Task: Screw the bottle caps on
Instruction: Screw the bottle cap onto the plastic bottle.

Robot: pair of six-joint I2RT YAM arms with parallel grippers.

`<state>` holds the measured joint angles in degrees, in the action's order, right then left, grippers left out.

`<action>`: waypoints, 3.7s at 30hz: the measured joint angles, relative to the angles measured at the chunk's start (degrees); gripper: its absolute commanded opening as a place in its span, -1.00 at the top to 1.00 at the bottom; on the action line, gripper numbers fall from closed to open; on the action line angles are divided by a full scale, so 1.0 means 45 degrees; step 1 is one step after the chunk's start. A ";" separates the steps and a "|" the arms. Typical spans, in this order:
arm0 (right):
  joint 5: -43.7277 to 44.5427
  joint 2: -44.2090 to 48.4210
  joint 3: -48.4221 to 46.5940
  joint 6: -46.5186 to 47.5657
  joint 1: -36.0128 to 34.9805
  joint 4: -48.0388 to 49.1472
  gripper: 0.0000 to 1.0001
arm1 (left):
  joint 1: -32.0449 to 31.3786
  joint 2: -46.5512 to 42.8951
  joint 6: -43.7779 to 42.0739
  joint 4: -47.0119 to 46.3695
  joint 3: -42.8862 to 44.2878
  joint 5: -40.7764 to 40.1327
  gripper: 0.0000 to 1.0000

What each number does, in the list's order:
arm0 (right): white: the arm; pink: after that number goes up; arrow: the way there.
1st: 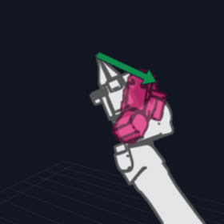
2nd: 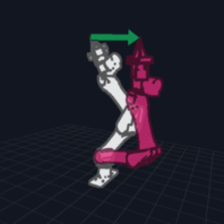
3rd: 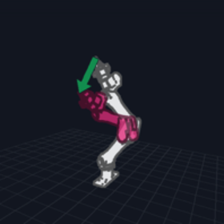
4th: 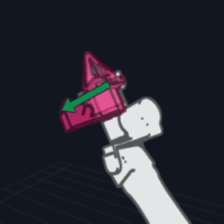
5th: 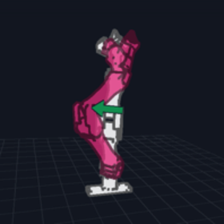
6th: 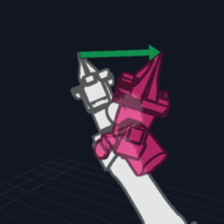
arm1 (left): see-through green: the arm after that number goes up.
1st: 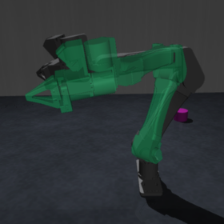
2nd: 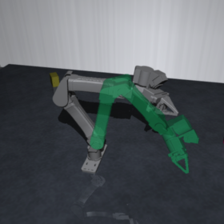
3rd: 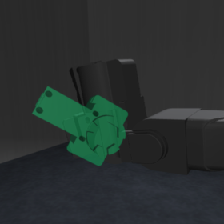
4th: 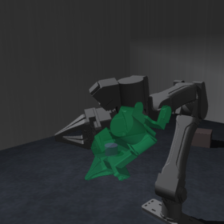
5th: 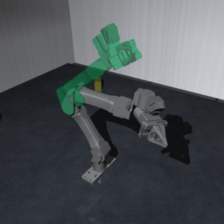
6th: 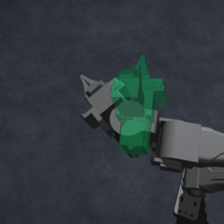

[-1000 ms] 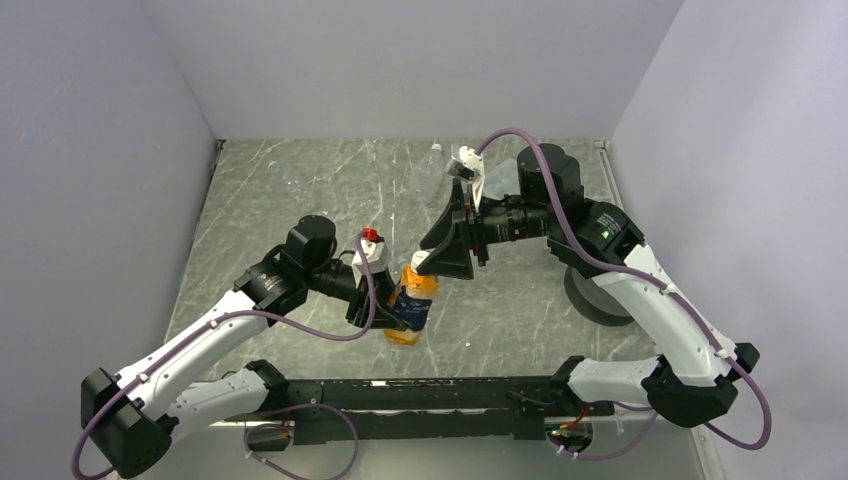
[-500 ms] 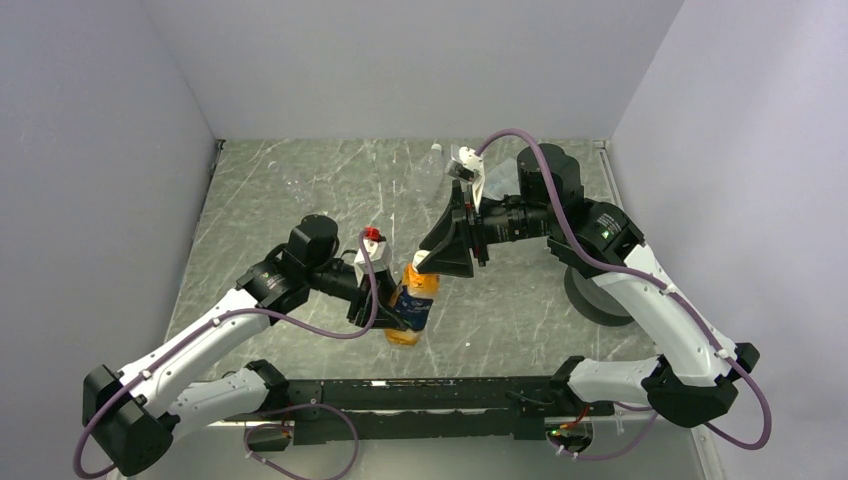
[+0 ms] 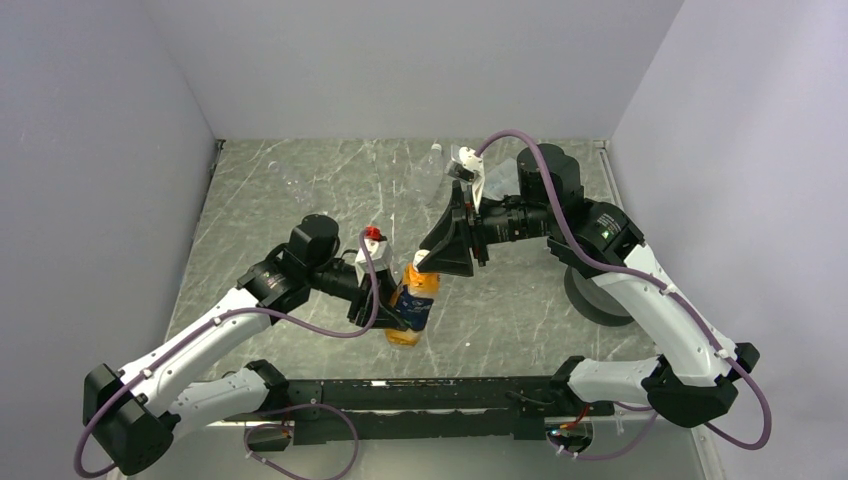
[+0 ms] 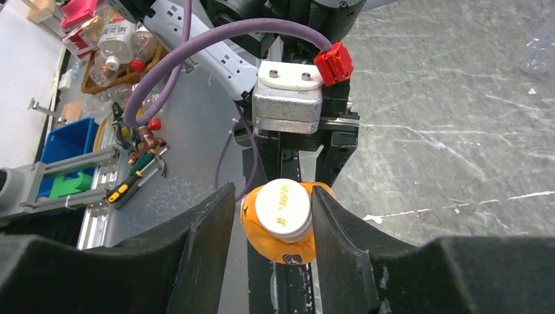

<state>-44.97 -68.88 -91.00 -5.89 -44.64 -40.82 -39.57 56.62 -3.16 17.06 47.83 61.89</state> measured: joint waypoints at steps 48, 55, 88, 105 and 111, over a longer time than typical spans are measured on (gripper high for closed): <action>1.2497 -0.5489 -0.4027 -0.5940 -0.0253 -0.1588 0.94 | 0.0039 0.1554 0.0180 -0.0219 0.1302 -1.2721 1.00; 1.4231 -0.7339 -0.5819 -0.7184 -0.0155 -0.2686 0.68 | 0.0034 0.2307 0.0180 -0.1375 0.1030 -1.3794 1.00; 0.5362 0.1656 0.1598 -0.1739 0.1185 0.0641 -0.83 | 0.1049 0.1569 0.1297 -0.2356 0.0029 -0.0194 1.00; 0.0423 0.1243 0.1651 -0.1209 0.1438 0.1438 -0.20 | 0.1054 0.1190 0.1331 -0.2312 0.0029 0.2205 1.00; -0.0087 0.1185 0.1666 -0.1214 0.1462 0.1525 0.00 | 0.1054 0.1103 0.1341 -0.2322 0.0029 0.2239 1.00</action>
<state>-45.36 -63.55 -83.50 -11.35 -38.06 -33.95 -34.83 61.58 2.87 6.61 47.97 71.96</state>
